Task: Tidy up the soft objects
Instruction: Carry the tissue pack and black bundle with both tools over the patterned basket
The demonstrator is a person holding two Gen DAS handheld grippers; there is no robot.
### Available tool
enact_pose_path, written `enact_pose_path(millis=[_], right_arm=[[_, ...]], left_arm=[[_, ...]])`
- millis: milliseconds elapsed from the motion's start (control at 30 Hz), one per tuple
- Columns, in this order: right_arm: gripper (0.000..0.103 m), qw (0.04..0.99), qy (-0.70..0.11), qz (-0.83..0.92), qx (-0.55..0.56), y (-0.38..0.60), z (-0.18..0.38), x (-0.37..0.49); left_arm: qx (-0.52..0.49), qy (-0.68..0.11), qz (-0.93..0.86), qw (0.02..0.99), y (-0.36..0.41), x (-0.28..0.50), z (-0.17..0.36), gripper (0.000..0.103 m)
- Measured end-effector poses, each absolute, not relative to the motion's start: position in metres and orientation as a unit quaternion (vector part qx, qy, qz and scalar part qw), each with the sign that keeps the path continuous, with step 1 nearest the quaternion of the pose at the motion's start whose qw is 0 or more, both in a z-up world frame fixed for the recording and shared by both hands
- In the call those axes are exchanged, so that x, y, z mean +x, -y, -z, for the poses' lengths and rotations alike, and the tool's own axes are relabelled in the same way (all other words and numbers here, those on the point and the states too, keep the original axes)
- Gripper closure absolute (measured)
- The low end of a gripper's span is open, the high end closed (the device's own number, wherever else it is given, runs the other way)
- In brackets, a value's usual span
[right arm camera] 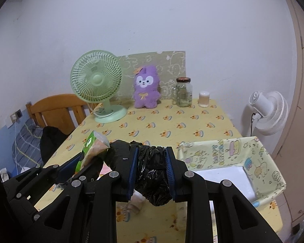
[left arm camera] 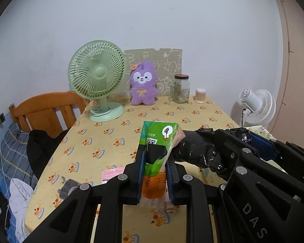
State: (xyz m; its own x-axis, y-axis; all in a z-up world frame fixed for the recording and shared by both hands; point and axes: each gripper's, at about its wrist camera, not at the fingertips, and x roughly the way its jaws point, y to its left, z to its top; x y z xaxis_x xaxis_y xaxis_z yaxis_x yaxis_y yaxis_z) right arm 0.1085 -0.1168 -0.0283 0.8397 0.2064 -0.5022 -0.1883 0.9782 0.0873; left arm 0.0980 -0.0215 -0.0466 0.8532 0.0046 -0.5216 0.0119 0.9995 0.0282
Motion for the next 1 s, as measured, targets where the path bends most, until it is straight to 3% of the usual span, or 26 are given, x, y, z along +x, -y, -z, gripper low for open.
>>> enact_pose_path(millis=[1000], right_arm=[[0.073, 0.964, -0.260, 0.013, 0.052, 0.237, 0.044, 0.145]], left_arm=[[0.051, -0.287, 0.099, 0.952, 0.137, 0.157, 0.060, 0.082]])
